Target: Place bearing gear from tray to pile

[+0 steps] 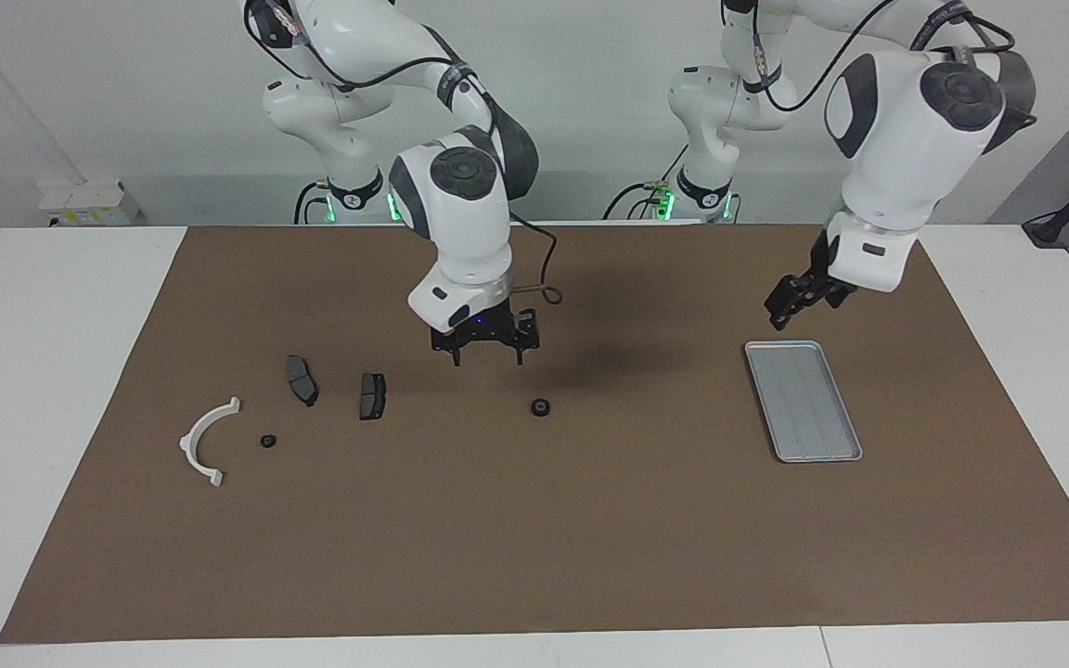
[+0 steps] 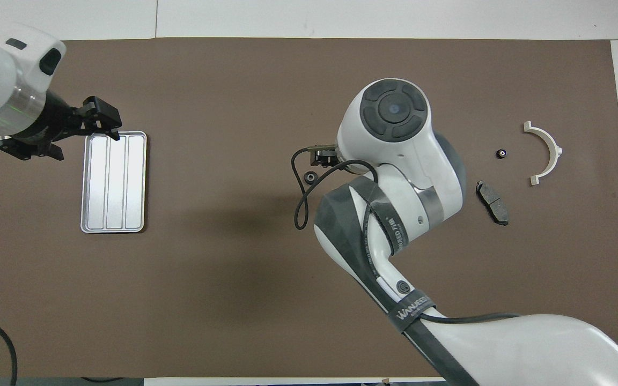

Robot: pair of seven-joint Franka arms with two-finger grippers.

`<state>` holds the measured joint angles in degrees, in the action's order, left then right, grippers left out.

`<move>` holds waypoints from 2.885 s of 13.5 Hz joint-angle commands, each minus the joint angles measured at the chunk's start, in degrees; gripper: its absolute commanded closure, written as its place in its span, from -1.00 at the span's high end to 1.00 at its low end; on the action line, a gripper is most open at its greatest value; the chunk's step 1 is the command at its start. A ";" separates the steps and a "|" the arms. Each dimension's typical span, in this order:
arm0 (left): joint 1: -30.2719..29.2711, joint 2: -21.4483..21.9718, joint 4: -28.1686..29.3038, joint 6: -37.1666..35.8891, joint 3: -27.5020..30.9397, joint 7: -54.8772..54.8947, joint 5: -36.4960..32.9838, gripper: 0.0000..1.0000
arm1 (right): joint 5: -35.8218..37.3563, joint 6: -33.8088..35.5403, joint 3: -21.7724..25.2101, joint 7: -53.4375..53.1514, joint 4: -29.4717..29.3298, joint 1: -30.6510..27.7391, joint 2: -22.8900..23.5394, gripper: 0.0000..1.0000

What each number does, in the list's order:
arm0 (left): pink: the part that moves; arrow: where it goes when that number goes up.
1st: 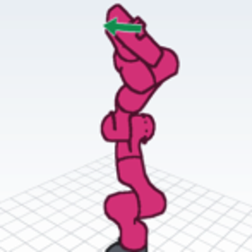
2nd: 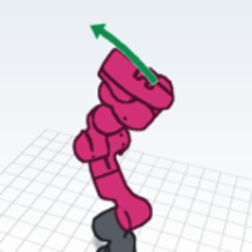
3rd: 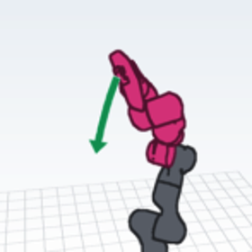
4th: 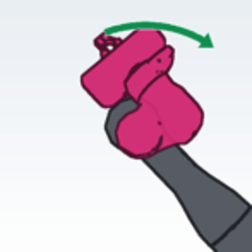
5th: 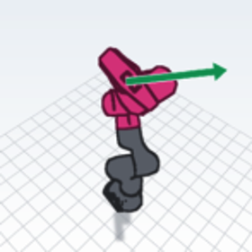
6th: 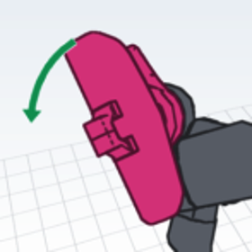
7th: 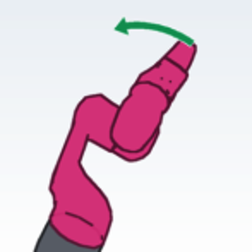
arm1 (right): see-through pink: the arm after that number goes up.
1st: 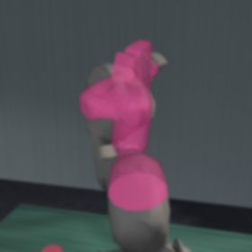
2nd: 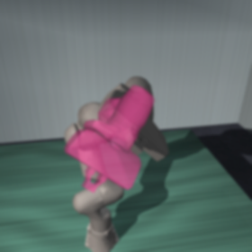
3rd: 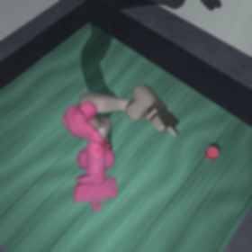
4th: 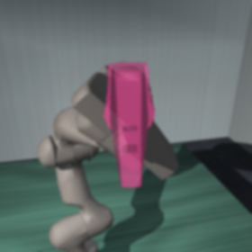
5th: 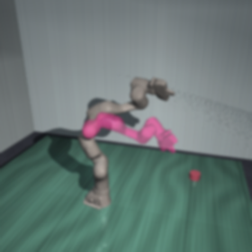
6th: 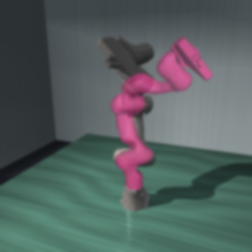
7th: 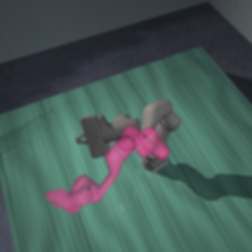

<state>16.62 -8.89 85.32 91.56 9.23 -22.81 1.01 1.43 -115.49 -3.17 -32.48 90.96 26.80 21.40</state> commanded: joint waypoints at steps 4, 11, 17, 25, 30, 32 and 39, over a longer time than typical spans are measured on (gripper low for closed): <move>-4.58 3.97 2.40 -2.43 -1.32 8.11 -0.13 1.00 | 0.68 -7.54 0.27 -5.92 -1.23 5.10 7.59 0.90; -15.75 8.00 7.39 -5.25 -12.57 9.80 -0.22 1.00 | 0.60 -13.78 0.27 -3.90 0.52 3.18 10.59 0.87; -16.01 10.21 11.27 -2.72 -12.48 11.38 -0.22 1.00 | 0.25 -17.48 0.27 -3.02 0.62 2.91 13.13 0.87; -15.22 10.03 12.07 1.25 -12.31 11.47 -0.22 1.00 | -0.19 -17.84 0.27 -2.94 1.06 3.26 13.22 -0.14; -15.13 9.95 11.98 1.95 -12.31 11.56 -0.22 1.00 | -0.11 -17.75 0.27 -2.76 1.06 3.17 13.22 -0.91; -15.04 9.94 11.89 1.96 -12.48 11.56 -0.13 1.00 | -0.19 -17.14 0.27 -1.36 1.06 3.08 13.22 -1.00; -14.78 9.07 10.22 2.04 -12.31 11.73 -0.22 1.00 | 0.60 -9.86 0.53 3.38 -5.52 -1.12 12.61 -1.00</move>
<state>1.83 -0.55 95.11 92.69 -3.24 -11.90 1.02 1.46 -129.40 -2.06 -32.41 89.06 28.46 34.48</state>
